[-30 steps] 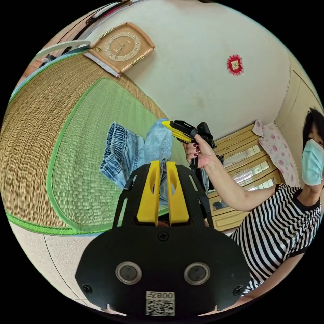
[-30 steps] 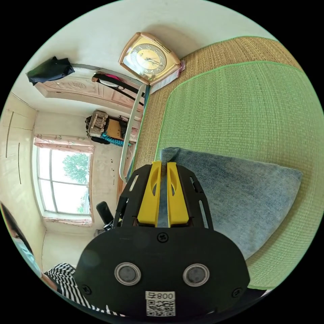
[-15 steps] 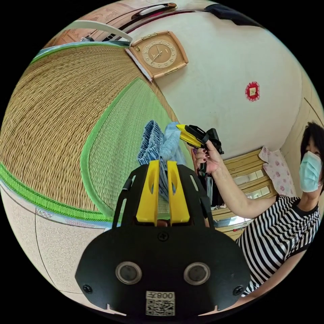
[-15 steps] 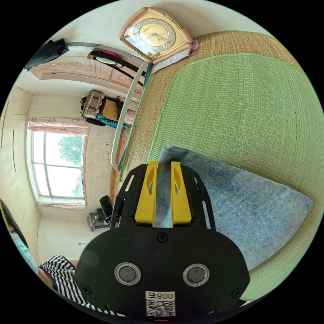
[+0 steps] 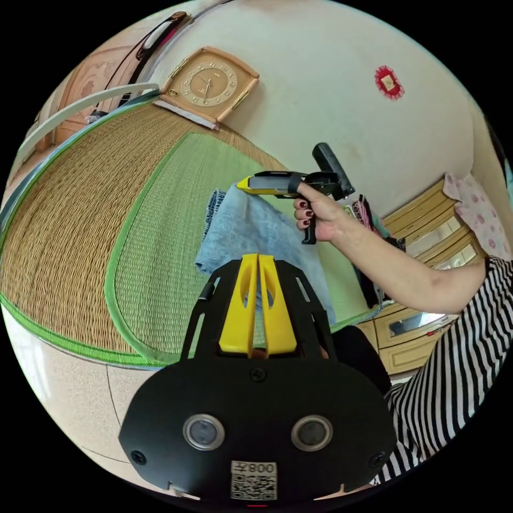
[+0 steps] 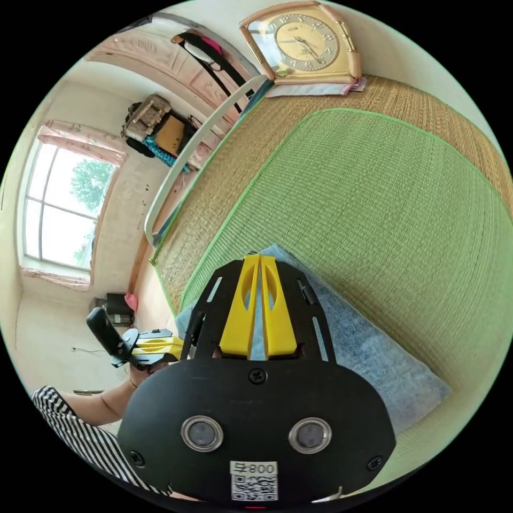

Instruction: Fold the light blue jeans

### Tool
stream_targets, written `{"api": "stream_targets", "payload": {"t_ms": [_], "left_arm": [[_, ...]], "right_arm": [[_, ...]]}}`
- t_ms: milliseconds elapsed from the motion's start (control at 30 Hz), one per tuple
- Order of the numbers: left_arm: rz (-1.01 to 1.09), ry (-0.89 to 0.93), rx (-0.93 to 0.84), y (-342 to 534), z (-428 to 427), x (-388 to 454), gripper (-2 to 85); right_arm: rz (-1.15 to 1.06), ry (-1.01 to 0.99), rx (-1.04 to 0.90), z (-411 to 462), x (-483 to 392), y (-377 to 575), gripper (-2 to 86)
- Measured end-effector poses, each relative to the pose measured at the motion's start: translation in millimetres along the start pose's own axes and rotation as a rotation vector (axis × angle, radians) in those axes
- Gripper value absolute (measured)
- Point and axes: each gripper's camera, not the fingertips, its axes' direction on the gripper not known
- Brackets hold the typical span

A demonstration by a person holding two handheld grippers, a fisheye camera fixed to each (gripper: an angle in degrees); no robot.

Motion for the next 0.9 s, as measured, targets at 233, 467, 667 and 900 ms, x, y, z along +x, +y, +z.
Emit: {"api": "stream_targets", "payload": {"t_ms": [233,467,667,900], "left_arm": [[-0.043,-0.035,-0.030,3,5,-8,1.4],[-0.026,-0.167,0.052,-1,-23,-13,7.5],[-0.100,-0.092,-0.026,-1,-11,-24,5.8],[-0.064,-0.034,0.097,6,-34,-3,4.1]], "right_arm": [[-0.097,0.021,0.003,-2,-13,-5,0.9],[-0.120,0.044,0.048,-29,7,-1,6.7],[-0.101,-0.038,-0.117,-5,20,-12,5.4],[-0.233,-0.071,-0.027,-51,-11,-9,0.6]]}}
